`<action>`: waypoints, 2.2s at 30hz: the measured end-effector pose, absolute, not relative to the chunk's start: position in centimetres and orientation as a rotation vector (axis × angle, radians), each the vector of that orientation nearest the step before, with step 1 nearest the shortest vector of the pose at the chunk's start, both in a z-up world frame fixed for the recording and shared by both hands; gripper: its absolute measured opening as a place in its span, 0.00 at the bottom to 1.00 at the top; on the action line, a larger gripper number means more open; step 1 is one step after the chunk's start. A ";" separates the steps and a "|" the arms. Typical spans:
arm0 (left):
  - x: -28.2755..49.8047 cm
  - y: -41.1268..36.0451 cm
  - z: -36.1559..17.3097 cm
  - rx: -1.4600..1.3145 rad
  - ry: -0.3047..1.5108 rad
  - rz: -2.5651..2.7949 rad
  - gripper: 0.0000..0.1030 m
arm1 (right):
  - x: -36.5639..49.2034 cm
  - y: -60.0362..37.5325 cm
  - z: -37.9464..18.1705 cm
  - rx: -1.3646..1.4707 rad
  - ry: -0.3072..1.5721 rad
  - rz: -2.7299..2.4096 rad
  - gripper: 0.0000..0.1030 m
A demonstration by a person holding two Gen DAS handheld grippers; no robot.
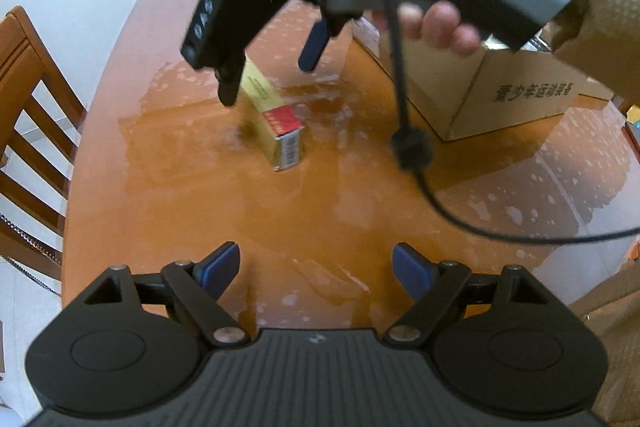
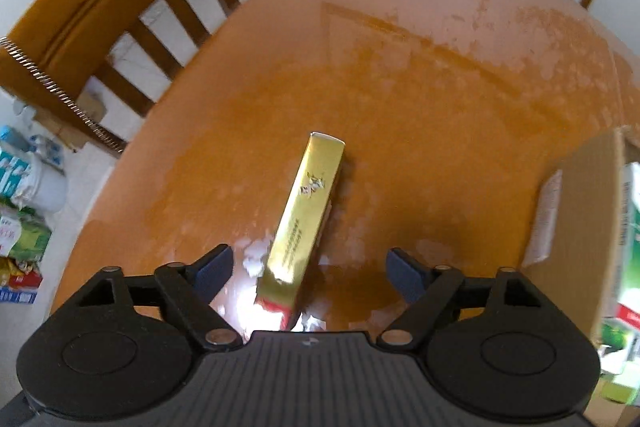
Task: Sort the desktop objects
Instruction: 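Lower the right gripper onto the gold-red tube box and close, then lift the gold-red tube box off the table with the right gripper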
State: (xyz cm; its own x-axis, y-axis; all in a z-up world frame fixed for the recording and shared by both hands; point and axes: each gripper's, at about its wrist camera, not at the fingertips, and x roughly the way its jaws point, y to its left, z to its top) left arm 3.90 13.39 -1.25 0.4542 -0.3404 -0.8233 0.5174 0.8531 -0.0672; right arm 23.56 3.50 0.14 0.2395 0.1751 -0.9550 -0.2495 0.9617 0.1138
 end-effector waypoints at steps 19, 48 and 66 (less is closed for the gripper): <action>6.1 15.6 -1.5 0.227 0.944 -0.613 0.81 | 24.1 6.1 -1.3 -0.016 1.314 0.201 0.52; 6.4 16.6 -1.6 0.222 0.960 -0.615 0.81 | 20.5 5.1 -0.7 -0.089 1.364 0.269 0.29; 6.4 16.9 -1.4 0.222 0.970 -0.617 0.81 | 21.9 6.3 -1.9 -0.116 1.377 0.268 0.39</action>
